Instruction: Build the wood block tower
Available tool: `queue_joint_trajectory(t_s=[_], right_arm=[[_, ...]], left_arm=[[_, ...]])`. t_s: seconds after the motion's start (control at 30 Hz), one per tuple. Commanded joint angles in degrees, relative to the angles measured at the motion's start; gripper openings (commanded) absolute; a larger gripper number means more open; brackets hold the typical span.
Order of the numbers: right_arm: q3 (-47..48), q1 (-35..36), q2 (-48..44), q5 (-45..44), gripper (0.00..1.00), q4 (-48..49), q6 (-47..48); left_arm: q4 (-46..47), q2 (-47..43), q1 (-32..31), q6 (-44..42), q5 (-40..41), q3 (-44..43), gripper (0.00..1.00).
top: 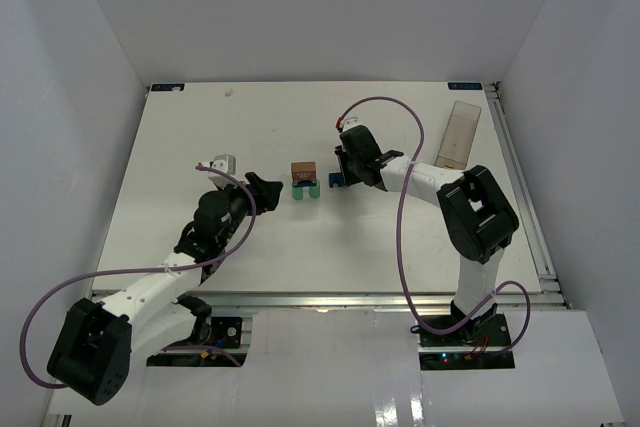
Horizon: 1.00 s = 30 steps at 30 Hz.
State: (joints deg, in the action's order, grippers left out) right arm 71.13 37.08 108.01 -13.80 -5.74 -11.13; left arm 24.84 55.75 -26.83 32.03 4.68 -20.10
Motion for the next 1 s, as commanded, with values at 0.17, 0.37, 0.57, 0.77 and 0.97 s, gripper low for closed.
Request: queue_joint_trajectory(t_s=[0.17,0.37,0.57,0.77,0.97], right_arm=[[-0.9,-0.3,-0.1,2.1,0.34,4.1,1.3],[-1.0,-0.2,0.7,0.7,0.34,3.8,1.4],[-1.5,-0.3,0.4,0.4,0.36,3.7,1.5],[-2.5,-0.3,-0.6,0.9,0.41,3.7,2.5],[-2.6,-0.3,-0.1,1.6,0.4,3.7,3.7]], left_arm=[[0.3,-1.0,0.2,-0.1,0.3,0.3,0.78],[0.8,-1.4,0.2,-0.2,0.2,0.6,0.78],[1.1,-1.3,0.1,-0.3,0.0,0.7,0.78],[1.2,-1.3,0.2,-0.3,0.0,0.7,0.78],[1.3,-1.3,0.1,-0.4,-0.2,0.8,0.78]])
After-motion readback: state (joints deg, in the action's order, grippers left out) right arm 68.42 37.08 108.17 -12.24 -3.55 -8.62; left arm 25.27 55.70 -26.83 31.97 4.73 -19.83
